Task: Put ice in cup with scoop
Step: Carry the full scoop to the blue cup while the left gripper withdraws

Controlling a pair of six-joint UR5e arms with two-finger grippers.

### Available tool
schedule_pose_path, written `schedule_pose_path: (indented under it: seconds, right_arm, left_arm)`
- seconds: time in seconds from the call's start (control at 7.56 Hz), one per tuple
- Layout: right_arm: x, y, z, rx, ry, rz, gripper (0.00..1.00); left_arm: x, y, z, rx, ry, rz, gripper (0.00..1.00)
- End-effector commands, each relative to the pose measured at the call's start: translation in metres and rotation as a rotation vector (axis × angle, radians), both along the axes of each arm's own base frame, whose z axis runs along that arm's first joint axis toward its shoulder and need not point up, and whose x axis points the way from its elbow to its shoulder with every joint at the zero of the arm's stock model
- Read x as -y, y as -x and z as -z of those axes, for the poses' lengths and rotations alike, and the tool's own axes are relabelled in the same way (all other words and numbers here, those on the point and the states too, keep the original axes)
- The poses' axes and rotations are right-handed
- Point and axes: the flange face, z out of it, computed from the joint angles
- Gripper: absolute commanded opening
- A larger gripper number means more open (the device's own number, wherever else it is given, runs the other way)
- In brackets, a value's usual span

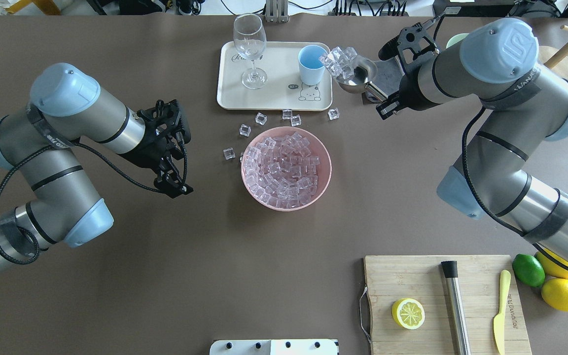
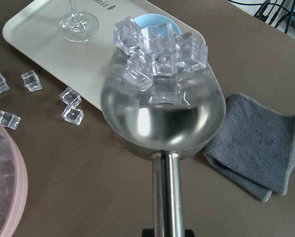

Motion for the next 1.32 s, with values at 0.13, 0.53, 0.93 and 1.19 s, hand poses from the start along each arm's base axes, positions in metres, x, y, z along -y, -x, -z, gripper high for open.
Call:
schedule_pose_path:
  seconds: [0.13,0.53,0.93,1.19]
  right_arm:
    - [0.034,0.009,0.01,-0.071,0.028,0.007,0.0]
    - [0.059,0.02,0.029,-0.11,0.076,0.051,0.0]
    - [0.072,0.036,0.044,-0.141,0.11,0.106,0.0]
    - [0.082,0.038,0.052,-0.21,0.114,0.18,0.0]
  left_arm:
    - [0.027,0.072,-0.006,0.059,0.443,0.3,0.98]
    - [0.036,0.158,-0.081,0.08,0.417,0.373,0.98]
    - [0.059,0.24,-0.124,0.123,0.576,0.486,0.99]
    - [0.068,0.32,-0.157,0.116,0.702,0.574,0.99]
